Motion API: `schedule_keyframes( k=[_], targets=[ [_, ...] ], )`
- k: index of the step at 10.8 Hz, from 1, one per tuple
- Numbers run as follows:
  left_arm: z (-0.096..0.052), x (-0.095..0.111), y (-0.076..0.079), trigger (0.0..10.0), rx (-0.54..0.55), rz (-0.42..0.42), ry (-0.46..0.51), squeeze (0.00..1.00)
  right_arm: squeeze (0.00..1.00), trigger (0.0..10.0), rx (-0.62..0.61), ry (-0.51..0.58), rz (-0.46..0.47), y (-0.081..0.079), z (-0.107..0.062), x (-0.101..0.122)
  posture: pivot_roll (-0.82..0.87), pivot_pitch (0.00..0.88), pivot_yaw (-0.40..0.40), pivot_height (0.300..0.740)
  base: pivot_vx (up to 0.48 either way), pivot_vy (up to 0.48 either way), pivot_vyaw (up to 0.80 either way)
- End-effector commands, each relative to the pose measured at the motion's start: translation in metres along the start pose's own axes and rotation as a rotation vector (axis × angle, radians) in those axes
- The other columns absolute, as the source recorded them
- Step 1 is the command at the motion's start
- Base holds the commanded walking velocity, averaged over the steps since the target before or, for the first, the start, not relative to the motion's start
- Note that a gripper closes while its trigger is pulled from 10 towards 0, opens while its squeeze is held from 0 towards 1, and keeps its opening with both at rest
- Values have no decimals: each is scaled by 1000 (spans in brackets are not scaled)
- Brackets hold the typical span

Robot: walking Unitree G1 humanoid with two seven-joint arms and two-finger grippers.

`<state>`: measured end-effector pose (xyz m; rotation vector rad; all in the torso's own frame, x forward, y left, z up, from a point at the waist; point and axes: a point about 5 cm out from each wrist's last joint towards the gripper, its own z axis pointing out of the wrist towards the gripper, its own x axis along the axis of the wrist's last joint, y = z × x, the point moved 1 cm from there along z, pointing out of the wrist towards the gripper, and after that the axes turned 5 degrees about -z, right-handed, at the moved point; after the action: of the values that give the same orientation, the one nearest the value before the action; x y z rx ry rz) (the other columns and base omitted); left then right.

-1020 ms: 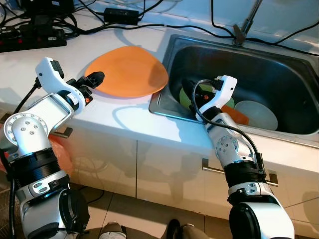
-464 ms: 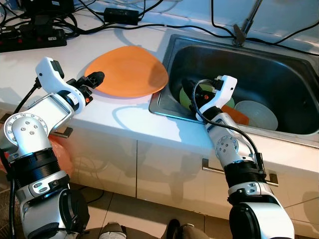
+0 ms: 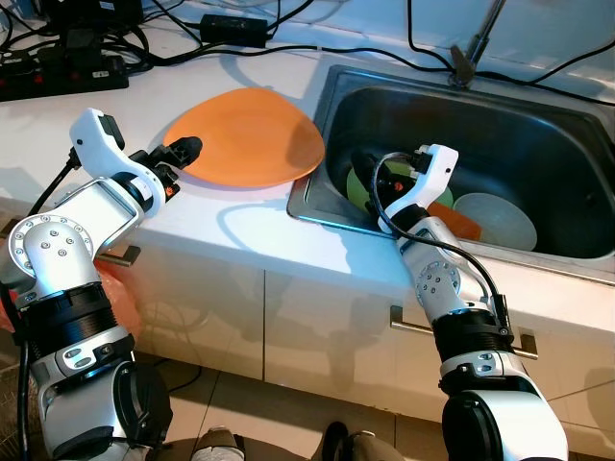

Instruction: Kitchen organization

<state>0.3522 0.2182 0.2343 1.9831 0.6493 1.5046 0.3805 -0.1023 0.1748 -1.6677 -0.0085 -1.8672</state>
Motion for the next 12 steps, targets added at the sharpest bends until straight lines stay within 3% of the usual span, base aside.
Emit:
schedule_keyframes(
  k=[1, 8, 9, 11, 12],
  targets=[
    [3, -4, 1, 10000, 22, 20, -24, 0, 0, 10000, -16, 1, -1, 4, -1, 2, 120, 132, -47, 740, 0, 0, 0],
    [3, -4, 1, 10000, 22, 20, -24, 0, 0, 10000, -16, 1, -1, 4, -1, 2, 120, 132, -47, 740, 0, 0, 0],
    [12, -6, 11, 10000, 18, 12, -12, 0, 0, 10000, -18, 4, -1, 4, -2, 3, 100, 117, -34, 740, 0, 0, 0],
    [4, 24, 5, 10000, 246, 286, 252, 0, 0, 10000, -28, 7, 6, 6, -4, 3, 110, 132, -36, 740, 0, 0, 0],
    [2, 25, 4, 10000, 267, 305, 265, 0, 0, 10000, -30, 6, 6, 7, -4, 3, 111, 134, -37, 740, 0, 0, 0]
  ],
)
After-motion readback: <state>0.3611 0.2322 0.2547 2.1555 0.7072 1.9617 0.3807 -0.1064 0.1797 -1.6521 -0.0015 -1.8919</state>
